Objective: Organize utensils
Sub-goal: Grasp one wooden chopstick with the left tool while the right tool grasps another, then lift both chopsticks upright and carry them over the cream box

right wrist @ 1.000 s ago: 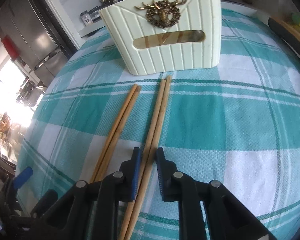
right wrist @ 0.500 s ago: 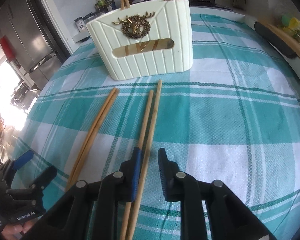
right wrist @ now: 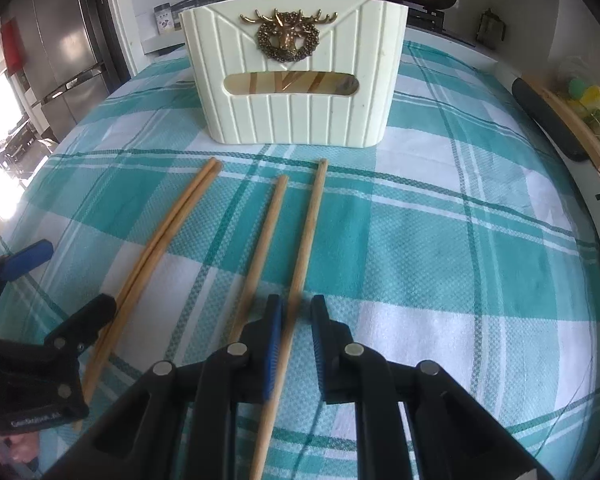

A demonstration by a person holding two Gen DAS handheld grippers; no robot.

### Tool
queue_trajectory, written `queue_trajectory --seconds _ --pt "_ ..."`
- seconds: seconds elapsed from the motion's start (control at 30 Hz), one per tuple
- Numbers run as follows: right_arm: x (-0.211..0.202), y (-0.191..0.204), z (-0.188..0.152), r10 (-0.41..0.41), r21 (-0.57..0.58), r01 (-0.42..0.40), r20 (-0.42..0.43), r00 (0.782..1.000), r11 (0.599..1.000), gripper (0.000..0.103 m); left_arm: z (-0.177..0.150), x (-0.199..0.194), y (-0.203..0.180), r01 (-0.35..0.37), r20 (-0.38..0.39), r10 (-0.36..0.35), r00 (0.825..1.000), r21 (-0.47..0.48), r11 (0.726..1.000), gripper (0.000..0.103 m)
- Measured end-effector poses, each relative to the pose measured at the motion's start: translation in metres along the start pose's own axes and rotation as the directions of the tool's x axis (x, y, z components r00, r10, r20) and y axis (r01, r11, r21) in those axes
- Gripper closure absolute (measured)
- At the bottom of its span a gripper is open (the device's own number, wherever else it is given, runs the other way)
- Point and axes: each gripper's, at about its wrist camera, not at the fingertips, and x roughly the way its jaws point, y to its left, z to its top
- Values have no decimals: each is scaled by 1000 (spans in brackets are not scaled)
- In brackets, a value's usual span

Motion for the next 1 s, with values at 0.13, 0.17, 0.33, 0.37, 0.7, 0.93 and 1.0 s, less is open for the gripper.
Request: queue_trajectory --seconds 0.13,0.17,0.33,0.37,0.7,0.93,1.0 --pt "-8 -4 -12 -29 -5 29 10 1000 1000 89 4 12 -2 -12 -23 13 1000 16 1000 5" --pt "-10 -6 -15 -32 -3 32 11 999 999 89 4 16 -4 -15 -29 16 999 26 1000 4" --pt "-14 -12 -21 -43 -11 43 22 999 999 89 8 19 0 22 -43 -22 999 12 1000 11" --pt "-14 -13 -21 -38 -13 39 26 999 999 90 8 18 3 51 -50 -51 997 -4 999 25" --pt "-29 -30 -45 -46 36 45 30 998 998 96 -14 -5 9 93 -54 -94 994 -24 995 98" --pt "-52 -49 -80 -100 52 99 8 995 994 95 -37 -23 20 57 -81 -61 995 -53 997 95" --pt "-56 -50 -85 -108 52 107 9 994 993 94 -37 -25 20 42 -79 -46 996 -57 998 82"
